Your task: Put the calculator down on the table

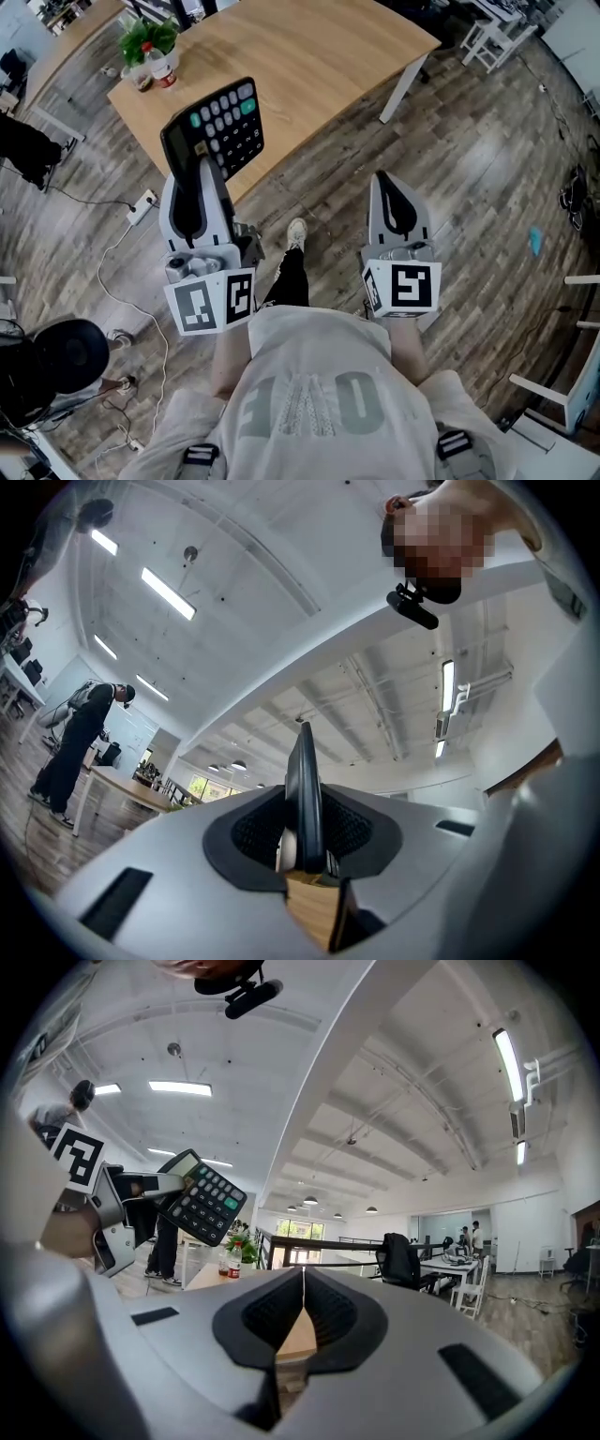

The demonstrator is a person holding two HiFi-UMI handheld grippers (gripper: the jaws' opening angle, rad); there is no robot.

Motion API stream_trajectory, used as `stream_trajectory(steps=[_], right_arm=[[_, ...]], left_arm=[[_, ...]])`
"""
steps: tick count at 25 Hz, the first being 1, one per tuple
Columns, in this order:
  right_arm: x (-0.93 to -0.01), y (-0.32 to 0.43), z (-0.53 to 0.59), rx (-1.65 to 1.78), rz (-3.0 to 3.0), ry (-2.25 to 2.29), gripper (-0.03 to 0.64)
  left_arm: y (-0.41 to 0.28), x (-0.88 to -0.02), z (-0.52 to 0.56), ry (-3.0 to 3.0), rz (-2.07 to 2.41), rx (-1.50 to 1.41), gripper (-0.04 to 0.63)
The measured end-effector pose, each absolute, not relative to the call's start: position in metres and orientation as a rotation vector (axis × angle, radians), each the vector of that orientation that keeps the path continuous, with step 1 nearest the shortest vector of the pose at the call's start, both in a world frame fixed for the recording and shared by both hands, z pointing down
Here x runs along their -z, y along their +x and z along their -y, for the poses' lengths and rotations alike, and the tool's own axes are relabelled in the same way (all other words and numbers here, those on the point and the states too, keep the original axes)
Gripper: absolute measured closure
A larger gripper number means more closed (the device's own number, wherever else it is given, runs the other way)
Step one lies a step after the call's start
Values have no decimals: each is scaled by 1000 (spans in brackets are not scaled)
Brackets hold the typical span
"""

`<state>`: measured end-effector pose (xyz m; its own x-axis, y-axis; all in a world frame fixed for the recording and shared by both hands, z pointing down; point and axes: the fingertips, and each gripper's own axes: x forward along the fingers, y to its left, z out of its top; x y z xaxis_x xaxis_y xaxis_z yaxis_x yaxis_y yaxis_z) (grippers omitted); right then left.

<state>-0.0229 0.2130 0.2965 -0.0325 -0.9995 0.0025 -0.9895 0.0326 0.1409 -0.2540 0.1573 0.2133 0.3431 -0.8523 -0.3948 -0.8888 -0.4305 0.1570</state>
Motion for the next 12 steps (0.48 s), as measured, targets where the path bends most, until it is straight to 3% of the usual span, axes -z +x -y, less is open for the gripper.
stream_trajectory(steps=[12], right_arm=[[-256,-9,-26,208,2201,2052,597]], left_arm=[[-231,-190,21,-2523,-1632,-682,492]])
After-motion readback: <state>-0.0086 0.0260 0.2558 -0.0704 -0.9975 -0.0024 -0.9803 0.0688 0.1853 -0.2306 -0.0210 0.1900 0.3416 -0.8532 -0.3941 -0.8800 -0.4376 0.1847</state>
